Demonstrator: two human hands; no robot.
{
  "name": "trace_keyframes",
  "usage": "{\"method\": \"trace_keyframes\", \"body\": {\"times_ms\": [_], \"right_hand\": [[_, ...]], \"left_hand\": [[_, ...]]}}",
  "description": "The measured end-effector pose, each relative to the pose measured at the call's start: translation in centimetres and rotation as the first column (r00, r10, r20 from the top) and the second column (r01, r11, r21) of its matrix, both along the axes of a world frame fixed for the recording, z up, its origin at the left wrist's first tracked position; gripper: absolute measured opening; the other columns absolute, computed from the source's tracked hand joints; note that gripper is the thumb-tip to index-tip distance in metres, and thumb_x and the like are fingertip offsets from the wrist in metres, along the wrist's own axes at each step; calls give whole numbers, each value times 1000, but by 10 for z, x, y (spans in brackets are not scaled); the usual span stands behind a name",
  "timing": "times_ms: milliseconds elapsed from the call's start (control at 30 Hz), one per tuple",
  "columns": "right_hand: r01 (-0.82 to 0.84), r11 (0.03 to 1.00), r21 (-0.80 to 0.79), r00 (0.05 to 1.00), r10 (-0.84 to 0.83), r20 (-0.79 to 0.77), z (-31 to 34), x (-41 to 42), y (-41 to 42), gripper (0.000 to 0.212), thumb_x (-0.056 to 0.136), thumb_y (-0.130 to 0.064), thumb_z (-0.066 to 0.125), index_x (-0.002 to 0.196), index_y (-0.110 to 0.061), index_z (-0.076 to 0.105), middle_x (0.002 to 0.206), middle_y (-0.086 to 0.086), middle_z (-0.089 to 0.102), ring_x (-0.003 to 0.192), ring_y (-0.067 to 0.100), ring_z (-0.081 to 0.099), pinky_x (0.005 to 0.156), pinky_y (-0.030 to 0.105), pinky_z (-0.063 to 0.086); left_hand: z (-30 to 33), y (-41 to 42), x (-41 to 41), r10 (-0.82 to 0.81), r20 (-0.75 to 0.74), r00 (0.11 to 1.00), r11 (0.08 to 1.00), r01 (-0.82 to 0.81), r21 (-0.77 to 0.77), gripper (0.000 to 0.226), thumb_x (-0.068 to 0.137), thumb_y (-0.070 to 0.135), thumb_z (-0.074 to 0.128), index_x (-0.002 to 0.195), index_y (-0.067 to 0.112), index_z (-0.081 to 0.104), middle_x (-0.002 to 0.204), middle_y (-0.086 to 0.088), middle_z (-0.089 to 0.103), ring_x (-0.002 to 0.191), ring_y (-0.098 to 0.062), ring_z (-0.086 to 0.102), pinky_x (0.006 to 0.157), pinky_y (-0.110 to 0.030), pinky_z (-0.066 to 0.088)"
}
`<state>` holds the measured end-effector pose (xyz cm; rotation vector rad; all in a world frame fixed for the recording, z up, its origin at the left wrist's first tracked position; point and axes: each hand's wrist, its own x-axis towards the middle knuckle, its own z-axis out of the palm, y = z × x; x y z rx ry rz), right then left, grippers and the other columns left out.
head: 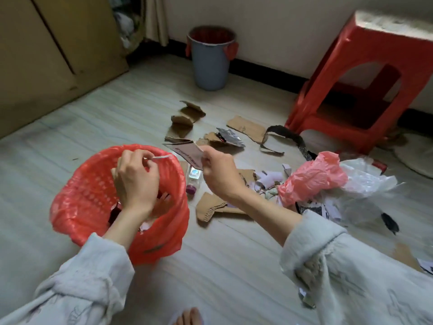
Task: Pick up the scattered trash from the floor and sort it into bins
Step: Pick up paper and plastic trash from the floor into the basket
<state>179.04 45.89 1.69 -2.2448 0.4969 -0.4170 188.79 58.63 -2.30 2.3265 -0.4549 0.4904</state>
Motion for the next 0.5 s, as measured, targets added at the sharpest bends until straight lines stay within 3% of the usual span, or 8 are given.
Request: {"method": "trace_keyframes", "body": {"times_ms": [67, 133, 200, 300, 400, 500], "right_hand": [[-48, 997, 61, 999, 48, 10, 5, 18, 22, 23, 87, 4, 43, 98, 0, 63, 94, 19, 66, 86, 30, 58, 61, 25, 29], [-93, 990, 106, 994, 98, -45, 3, 37, 39, 24, 87, 1, 42, 102, 0, 61, 106, 21, 65, 98, 34, 57, 65, 27, 31], [-170, 975, 144, 974, 189, -127, -4, 49, 51, 36, 90, -5, 45, 125, -6, 54, 126, 15, 59, 116, 29, 52, 83, 27, 37], [-237, 955, 181, 928, 277, -249, -18, 54, 54, 53, 91, -12, 49, 142, -9, 34, 146, 9, 40, 134, 24, 37, 110, 30, 29], [-192, 966, 170, 929, 235, -285, -26, 46, 39, 49, 90, -9, 47, 138, -12, 41, 142, 9, 46, 129, 25, 44, 108, 32, 33], [-91, 979, 181, 956, 137, -260, -34, 31, 11, 42, 91, -6, 44, 132, -12, 50, 136, 7, 53, 126, 23, 48, 103, 29, 35]], "left_hand": [[3, 22, 9, 26, -49, 998, 999, -25, 25, 16, 80, 2, 55, 89, 8, 68, 93, -20, 59, 96, -38, 54, 83, -44, 39], [2, 40, 16, 28, -113, 993, 991, -13, 130, 18, 82, 5, 55, 95, 7, 68, 98, -21, 58, 101, -39, 52, 88, -46, 41], [1, 52, 21, 11, -176, 984, 981, 24, 195, 25, 85, 6, 53, 106, 6, 66, 104, -22, 56, 107, -39, 50, 93, -45, 41], [4, 55, 19, -25, -179, 984, 987, 53, 155, 32, 86, 4, 49, 114, 9, 63, 108, -18, 56, 111, -35, 49, 96, -42, 39], [10, 44, 13, -45, -132, 990, 991, 61, 118, 31, 85, 3, 47, 111, 10, 62, 109, -17, 57, 108, -35, 50, 95, -44, 41], [8, 16, 2, -177, -101, 979, 965, 193, 178, 30, 86, 4, 48, 113, 9, 60, 109, -16, 56, 105, -35, 51, 93, -46, 41]]}}
